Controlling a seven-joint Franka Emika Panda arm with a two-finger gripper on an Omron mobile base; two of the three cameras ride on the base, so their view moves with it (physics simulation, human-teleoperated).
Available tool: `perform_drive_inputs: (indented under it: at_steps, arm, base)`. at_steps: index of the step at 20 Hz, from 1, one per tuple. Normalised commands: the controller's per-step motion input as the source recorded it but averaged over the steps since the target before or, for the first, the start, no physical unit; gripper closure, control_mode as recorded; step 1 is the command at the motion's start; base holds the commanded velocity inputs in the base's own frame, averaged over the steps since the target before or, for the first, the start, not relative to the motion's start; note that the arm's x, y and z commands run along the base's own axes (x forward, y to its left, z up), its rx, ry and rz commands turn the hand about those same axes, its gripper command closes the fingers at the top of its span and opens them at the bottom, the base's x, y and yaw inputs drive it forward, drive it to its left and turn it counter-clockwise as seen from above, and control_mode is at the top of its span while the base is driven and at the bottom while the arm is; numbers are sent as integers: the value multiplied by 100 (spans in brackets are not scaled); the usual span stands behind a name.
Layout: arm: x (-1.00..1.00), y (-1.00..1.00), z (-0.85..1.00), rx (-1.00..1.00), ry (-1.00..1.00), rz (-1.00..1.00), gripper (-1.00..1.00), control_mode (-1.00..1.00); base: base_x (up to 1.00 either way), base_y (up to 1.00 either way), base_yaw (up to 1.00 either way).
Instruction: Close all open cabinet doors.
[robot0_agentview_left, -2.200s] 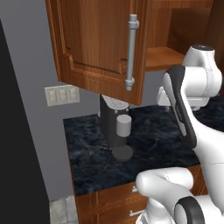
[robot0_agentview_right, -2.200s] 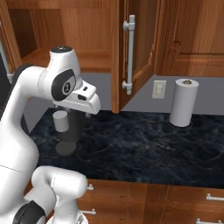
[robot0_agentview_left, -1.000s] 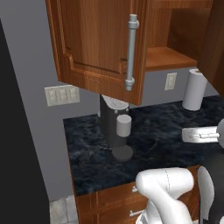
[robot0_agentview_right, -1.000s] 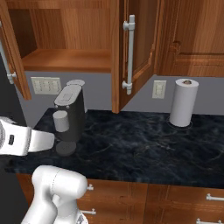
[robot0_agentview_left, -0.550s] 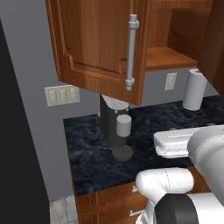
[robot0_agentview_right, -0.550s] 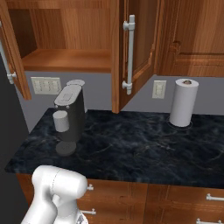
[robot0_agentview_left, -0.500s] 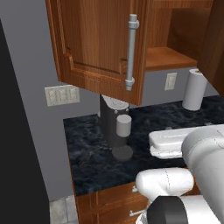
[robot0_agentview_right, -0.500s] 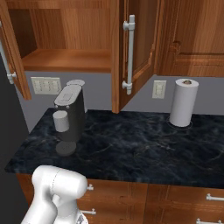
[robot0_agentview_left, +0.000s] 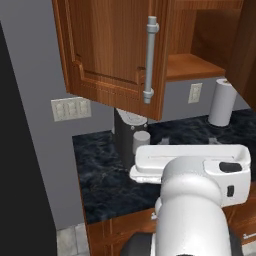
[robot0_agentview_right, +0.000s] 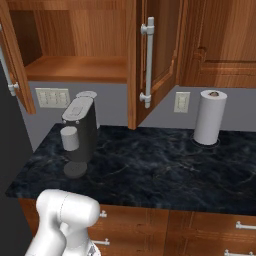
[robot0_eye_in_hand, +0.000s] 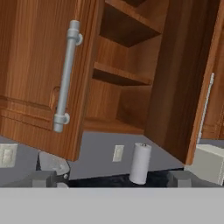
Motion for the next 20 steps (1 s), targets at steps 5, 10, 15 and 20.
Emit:
perform_drive_inputs:
  at_steps: [5, 10, 15, 20]
  arm:
    - [0, 0, -3, 0, -35, 0, -100, -100]
    - [10, 0, 0, 0, -2, 0, -100, -100]
    - [39, 0, 0, 0, 0, 0, -100, -100]
    - [38, 0, 0, 0, 0, 0, -100, -100]
  base:
    - [0, 0, 0]
    - [0, 0, 0]
    - [0, 0, 0]
    - [0, 0, 0]
